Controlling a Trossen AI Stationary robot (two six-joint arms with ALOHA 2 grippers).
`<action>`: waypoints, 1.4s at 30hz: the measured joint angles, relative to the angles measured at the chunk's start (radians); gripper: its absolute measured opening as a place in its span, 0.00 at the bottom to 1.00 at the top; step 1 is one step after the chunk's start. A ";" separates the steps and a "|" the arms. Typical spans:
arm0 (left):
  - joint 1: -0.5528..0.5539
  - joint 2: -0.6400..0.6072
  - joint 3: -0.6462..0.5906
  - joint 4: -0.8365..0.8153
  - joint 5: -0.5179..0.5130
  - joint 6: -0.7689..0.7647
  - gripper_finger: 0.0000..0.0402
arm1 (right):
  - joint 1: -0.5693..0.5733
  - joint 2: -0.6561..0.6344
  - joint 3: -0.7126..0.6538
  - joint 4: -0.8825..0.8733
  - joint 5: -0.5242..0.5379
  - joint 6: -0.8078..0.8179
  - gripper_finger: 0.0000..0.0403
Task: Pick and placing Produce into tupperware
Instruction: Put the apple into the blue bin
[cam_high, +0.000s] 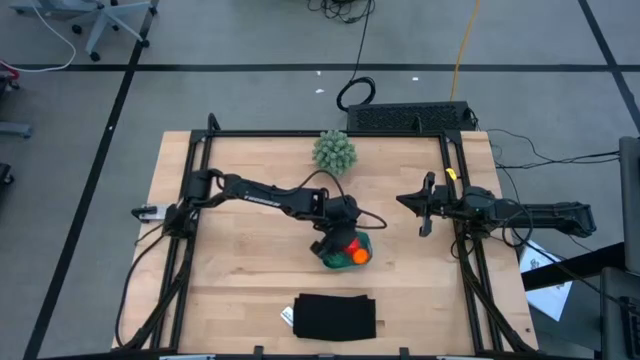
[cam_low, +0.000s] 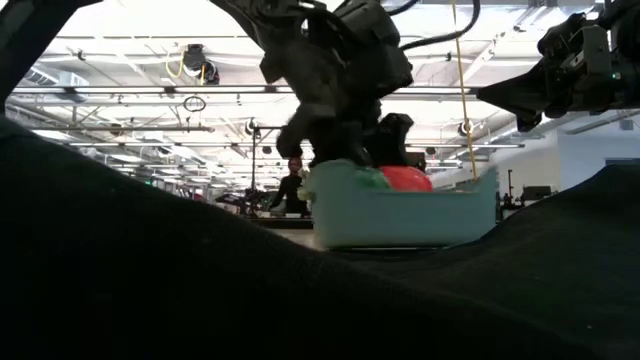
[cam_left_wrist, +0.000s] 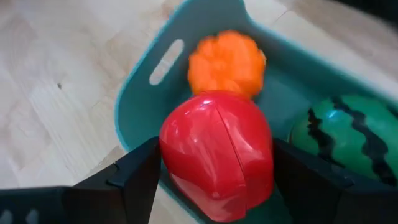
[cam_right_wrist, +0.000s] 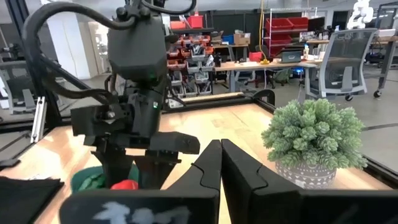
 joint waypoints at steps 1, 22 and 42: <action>-0.003 0.007 0.000 0.008 -0.013 0.014 0.68 | 0.000 0.001 0.000 -0.003 0.000 0.000 0.00; -0.066 0.026 0.000 0.032 -0.211 0.209 0.68 | 0.000 0.028 0.000 0.011 0.004 -0.004 0.00; -0.133 0.028 0.067 -0.027 -0.334 0.244 0.85 | 0.000 0.028 0.000 0.023 0.004 -0.027 0.00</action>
